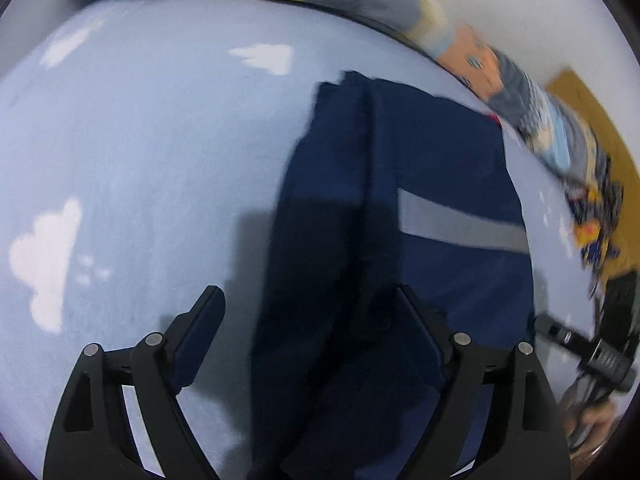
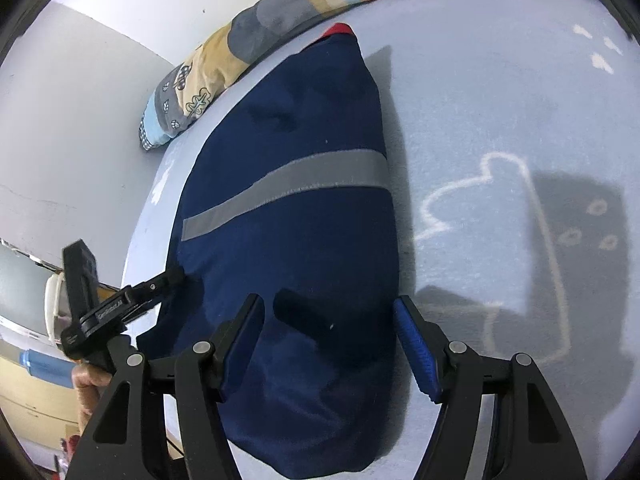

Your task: Fold large clothes

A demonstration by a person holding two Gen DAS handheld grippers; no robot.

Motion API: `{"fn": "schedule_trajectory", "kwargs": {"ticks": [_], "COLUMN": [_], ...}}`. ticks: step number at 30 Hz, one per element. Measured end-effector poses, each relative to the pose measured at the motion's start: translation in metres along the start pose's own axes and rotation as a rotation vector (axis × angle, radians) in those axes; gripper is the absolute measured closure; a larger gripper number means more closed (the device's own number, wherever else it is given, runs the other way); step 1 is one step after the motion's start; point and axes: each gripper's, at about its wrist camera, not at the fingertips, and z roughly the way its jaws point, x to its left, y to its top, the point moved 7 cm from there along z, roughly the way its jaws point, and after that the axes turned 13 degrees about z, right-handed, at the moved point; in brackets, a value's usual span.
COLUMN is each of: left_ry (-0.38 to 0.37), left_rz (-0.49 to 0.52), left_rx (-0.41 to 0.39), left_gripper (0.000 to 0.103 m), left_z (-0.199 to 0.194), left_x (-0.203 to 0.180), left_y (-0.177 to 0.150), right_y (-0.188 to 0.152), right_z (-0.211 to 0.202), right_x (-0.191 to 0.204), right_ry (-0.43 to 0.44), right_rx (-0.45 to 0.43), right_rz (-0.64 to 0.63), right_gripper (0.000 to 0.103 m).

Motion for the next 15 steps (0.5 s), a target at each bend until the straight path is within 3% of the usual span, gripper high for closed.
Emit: {"fn": "schedule_trajectory", "kwargs": {"ticks": [5, 15], "left_ry": [0.061, 0.100], "left_rz": [0.161, 0.220], "left_rx": [0.037, 0.010], "left_gripper": [0.017, 0.017], "left_z": [0.012, 0.016], "left_x": [-0.024, -0.037], "left_y": [-0.003, 0.008], "right_y": [0.004, 0.005], "right_z": [0.004, 0.008], "right_x": [-0.005, -0.004], "right_ry": [-0.002, -0.003], "right_rx": [-0.001, 0.006], "right_rz": [0.018, 0.012], "right_gripper": [0.033, 0.032]}}
